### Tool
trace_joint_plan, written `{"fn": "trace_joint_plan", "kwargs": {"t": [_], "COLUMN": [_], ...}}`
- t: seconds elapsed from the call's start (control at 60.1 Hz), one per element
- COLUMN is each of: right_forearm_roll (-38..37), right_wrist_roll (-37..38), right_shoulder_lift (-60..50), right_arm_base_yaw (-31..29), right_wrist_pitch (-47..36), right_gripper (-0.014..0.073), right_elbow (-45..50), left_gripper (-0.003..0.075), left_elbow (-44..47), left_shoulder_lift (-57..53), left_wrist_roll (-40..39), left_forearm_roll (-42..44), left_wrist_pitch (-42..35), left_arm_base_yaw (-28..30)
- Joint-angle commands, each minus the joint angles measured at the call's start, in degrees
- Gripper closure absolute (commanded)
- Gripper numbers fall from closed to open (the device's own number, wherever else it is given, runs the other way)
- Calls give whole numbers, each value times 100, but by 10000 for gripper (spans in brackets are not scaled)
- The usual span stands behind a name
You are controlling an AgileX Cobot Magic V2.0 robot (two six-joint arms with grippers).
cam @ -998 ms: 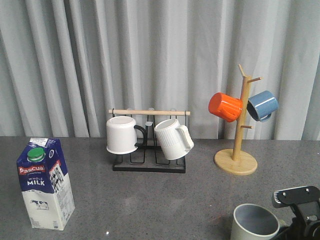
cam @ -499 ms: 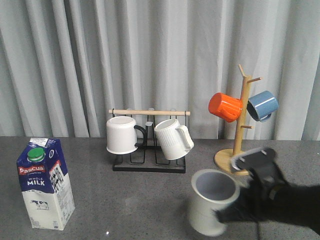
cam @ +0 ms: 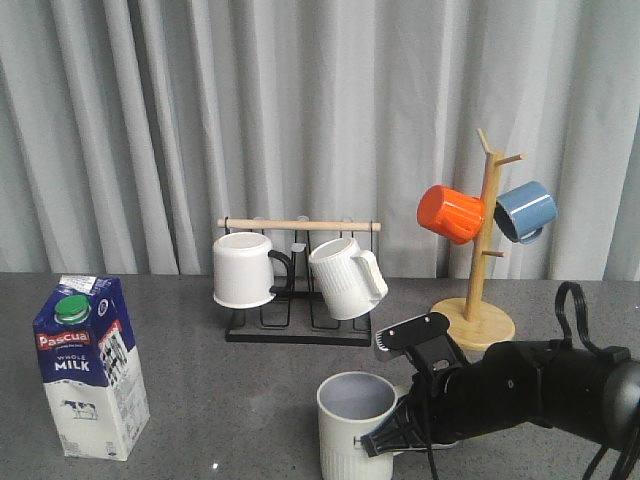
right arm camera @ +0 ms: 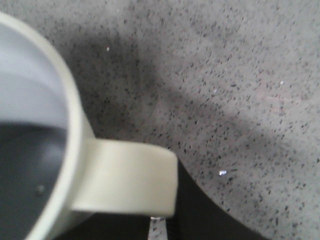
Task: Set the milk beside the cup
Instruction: 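Grasp the white HOME mug with the right gripper and slide it toward the table center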
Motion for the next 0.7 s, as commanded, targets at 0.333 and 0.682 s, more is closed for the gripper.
{"fn": "trace_joint_plan", "kwargs": {"t": [0.333, 0.682], "right_forearm_roll": [61, -93], "right_wrist_roll": [31, 310], "right_shoulder_lift": [-519, -1693], "right_arm_base_yaw": [-12, -12], "right_wrist_pitch": [442, 1952], "right_gripper": [214, 211], "right_elbow": [-209, -190], "left_gripper": [306, 306], "left_elbow": [-186, -186], "left_shoulder_lift": [36, 36], "left_wrist_roll": [0, 0], "left_forearm_roll": [-54, -54], "left_wrist_pitch": [-356, -336], "left_arm_base_yaw": [2, 2]}}
